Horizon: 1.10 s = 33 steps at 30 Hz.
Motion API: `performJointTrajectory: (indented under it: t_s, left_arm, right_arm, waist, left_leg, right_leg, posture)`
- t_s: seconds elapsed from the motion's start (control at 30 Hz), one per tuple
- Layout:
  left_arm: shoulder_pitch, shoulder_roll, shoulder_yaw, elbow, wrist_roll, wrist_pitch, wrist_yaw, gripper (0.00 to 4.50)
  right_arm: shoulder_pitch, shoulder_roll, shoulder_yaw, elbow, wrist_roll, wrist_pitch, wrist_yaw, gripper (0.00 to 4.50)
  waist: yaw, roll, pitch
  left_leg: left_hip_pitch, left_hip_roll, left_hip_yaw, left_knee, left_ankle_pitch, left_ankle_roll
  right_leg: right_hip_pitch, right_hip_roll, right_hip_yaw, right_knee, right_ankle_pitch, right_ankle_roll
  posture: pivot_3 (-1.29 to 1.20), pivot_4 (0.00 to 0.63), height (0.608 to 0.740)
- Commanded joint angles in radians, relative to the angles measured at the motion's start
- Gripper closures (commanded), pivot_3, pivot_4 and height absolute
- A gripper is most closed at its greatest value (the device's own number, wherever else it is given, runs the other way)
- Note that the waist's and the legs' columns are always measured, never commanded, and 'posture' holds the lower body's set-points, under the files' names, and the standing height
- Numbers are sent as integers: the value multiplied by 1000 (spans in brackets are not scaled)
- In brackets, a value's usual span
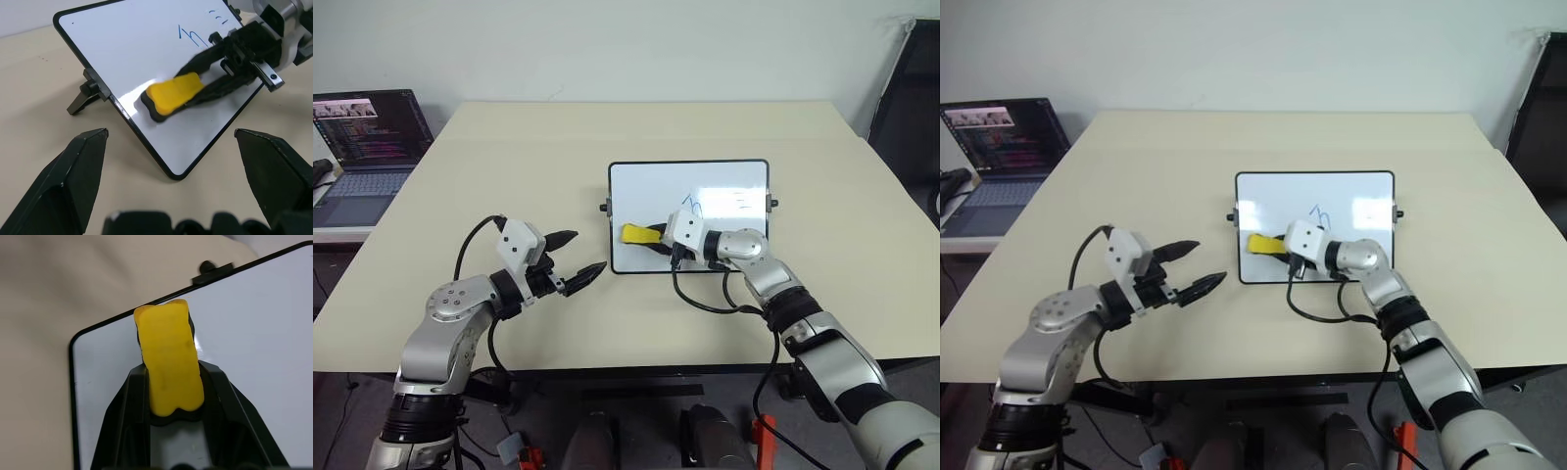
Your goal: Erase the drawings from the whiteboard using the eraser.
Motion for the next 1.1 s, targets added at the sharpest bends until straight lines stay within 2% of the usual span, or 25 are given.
performJointTrajectory:
  t_s: [0.03,0.37,0.6,0.87,0.97,1.03,1.1]
  left_arm:
    - [-26,17,10,-26,-17,2,-18,0]
    - [-59,17,-3,4,-6,-2,-39,0]
    - [-87,16,-21,21,2,-13,-59,0]
    - [-102,11,-29,39,6,-23,-71,0]
    - [-110,11,-18,38,-9,-19,-75,0]
    - [-125,21,15,33,-45,-3,-84,0]
    - [-138,36,34,34,-62,8,-95,0]
  right_arm:
    - [26,-28,9,2,-40,47,11,3488]
    - [-43,-94,-90,98,-60,22,-211,3497]
    - [-20,-142,-108,90,-68,28,-238,3500]
    - [61,-114,-96,-38,-45,47,-184,3500]
    - [88,-80,-152,-194,97,123,-104,3503]
    - [98,-90,-218,-430,281,299,-24,3503]
    - [112,-149,-252,-614,390,469,41,3503]
  waist:
    - [0,0,0]
    - [6,-1,0]
    - [10,-1,-1]
    - [9,-2,-1]
    - [6,-2,-1]
    - [5,-2,1]
    - [7,0,5]
  left_leg:
    - [0,0,0,0,0,0]
    - [0,0,0,3,2,2]
    - [0,0,0,3,3,4]
    - [0,0,0,3,3,4]
    - [0,0,0,2,3,4]
    - [-2,0,0,2,3,4]
    - [-6,0,-1,2,3,4]
  right_leg:
    - [0,0,0,0,0,0]
    - [1,0,0,0,-2,-2]
    - [2,0,0,0,-1,-2]
    - [1,0,1,-1,-1,-2]
    - [1,0,1,-1,-1,-2]
    - [-1,0,1,-1,-1,-2]
    - [-4,1,0,-1,2,2]
  posture:
    - [0,150,740]
    - [0,150,740]
    - [0,150,740]
    - [0,150,740]
    - [0,150,740]
    - [0,150,740]
    - [0,150,740]
